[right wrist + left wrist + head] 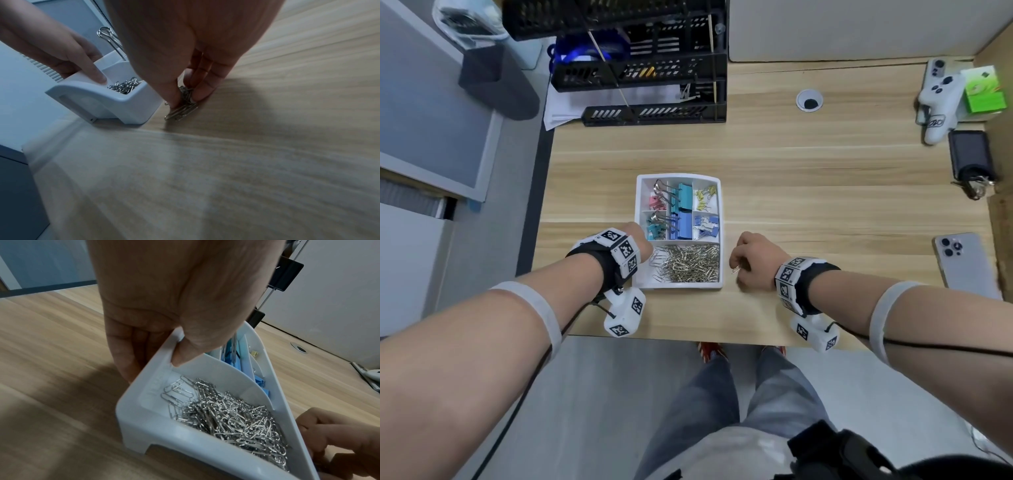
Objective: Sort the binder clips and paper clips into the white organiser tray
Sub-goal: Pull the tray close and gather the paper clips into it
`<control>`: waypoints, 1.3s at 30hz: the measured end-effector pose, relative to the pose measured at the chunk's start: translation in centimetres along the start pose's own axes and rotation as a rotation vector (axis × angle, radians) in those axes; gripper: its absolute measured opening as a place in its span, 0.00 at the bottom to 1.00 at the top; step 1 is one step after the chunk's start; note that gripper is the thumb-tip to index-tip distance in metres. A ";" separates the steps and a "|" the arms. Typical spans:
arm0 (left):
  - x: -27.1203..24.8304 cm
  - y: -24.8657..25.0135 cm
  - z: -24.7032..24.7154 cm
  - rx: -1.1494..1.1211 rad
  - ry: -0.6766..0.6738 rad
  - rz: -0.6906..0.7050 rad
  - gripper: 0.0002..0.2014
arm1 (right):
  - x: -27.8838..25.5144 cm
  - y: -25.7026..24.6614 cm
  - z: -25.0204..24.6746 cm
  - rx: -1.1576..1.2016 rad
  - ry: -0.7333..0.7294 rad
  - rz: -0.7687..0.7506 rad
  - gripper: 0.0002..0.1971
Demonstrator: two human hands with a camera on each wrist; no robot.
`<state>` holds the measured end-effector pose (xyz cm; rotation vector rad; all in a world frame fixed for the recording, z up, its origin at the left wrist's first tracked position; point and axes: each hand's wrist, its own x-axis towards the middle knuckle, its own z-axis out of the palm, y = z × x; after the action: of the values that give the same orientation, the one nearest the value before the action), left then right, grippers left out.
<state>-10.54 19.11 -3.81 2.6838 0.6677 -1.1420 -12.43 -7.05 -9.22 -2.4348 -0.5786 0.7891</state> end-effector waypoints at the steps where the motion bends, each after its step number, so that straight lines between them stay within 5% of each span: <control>1: -0.1 0.1 -0.1 0.005 0.005 0.001 0.10 | 0.0 -0.1 -0.5 -0.014 -0.022 0.003 0.12; 7: -0.1 0.1 -0.1 0.014 0.007 -0.009 0.13 | 0.2 0.0 -1.8 -0.250 -0.149 -0.014 0.39; 15: -0.4 0.0 -0.2 -0.026 0.006 -0.006 0.06 | -0.1 -0.7 -0.3 -0.185 -0.111 -0.103 0.12; 31: -0.4 0.0 -0.3 0.030 0.018 0.001 0.11 | 0.7 -1.0 -2.9 0.086 -0.008 0.052 0.12; 39: -0.3 -0.2 -0.2 -0.011 0.014 0.003 0.10 | 2.2 -6.5 -2.6 0.255 0.000 -0.054 0.10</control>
<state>-10.70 19.18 -3.45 2.6850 0.6700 -1.1168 -10.70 -1.71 -4.49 -2.1775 -0.5081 0.7895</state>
